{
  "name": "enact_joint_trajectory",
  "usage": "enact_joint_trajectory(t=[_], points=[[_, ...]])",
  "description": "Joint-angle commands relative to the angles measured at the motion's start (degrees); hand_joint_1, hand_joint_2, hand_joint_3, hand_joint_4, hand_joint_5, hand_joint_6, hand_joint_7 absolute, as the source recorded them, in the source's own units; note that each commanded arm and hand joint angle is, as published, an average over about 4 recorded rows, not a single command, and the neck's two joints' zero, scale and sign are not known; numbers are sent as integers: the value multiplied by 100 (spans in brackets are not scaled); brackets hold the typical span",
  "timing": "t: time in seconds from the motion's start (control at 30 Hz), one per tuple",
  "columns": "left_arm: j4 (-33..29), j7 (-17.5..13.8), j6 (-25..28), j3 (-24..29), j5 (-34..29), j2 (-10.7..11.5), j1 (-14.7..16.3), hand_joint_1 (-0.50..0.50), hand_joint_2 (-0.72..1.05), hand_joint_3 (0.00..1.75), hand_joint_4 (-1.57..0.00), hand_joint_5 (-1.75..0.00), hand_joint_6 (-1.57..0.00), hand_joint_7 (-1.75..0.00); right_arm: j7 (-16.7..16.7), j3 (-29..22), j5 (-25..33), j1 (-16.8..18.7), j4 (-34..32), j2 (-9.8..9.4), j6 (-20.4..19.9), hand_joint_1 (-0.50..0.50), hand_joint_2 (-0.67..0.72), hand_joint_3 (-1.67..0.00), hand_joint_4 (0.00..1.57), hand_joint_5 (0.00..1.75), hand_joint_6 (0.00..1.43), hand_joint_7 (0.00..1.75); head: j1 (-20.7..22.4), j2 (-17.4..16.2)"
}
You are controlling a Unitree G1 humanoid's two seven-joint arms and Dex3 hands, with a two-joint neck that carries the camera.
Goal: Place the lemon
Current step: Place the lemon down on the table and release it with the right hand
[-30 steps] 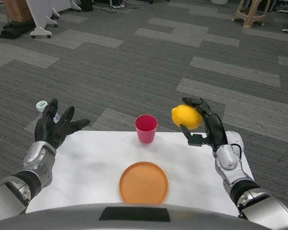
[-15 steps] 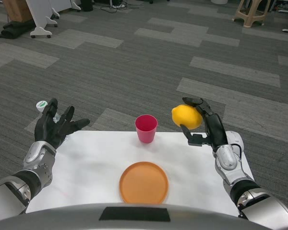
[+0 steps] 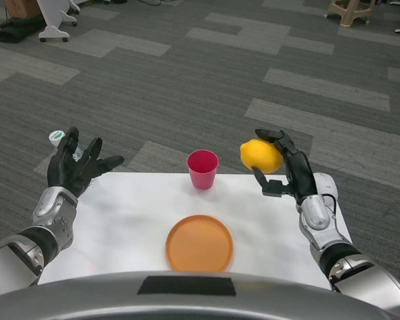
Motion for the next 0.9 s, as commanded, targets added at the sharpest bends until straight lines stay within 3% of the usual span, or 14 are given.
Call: enact_joint_trajectory(t=[0.03,0.9], points=[[-41,-8,-48,14,28,120,11,50,105,9,0,0,0,0,-24,-65,61,81,16,-65,-31,-17,-60,-127,20,155,17,63,-83,-82],[-41,-8,-43,12,37,120,-16,50,105,9,0,0,0,0,-24,-568,61,433,123,-15,-23,-17,-60,-127,14,153,11,63,-232,-176]])
